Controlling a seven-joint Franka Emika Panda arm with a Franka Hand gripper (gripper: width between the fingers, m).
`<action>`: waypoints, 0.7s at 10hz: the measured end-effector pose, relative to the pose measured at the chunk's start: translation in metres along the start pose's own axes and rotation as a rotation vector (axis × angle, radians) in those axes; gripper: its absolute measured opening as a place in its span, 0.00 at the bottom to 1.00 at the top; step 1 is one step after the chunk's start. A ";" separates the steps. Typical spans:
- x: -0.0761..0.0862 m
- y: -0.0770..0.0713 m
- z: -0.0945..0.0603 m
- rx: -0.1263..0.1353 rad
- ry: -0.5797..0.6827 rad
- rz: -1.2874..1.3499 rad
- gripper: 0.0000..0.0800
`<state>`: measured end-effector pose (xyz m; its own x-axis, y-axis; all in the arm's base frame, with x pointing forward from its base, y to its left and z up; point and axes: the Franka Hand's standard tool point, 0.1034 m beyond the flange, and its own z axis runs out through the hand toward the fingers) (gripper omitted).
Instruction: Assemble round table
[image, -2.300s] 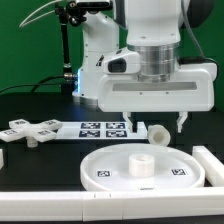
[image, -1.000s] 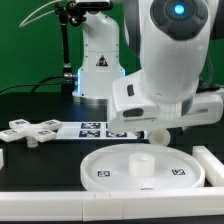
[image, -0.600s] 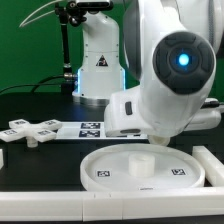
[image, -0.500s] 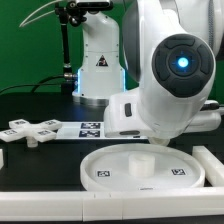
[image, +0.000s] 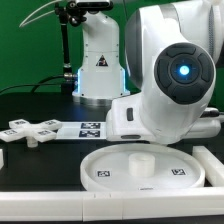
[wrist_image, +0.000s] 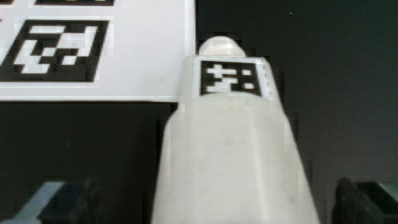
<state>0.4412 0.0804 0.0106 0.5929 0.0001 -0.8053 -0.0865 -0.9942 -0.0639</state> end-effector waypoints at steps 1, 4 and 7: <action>0.000 0.000 0.000 0.000 0.001 -0.003 0.81; 0.002 0.000 0.001 0.001 0.002 -0.015 0.51; 0.000 0.000 -0.002 0.002 0.002 -0.031 0.51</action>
Offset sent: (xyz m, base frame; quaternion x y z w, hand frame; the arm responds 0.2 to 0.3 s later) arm 0.0059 -0.0016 -0.0020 0.0038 0.0043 -0.0133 0.9999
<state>0.4429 0.0802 0.0122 0.5970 0.0304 -0.8016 -0.0696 -0.9936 -0.0894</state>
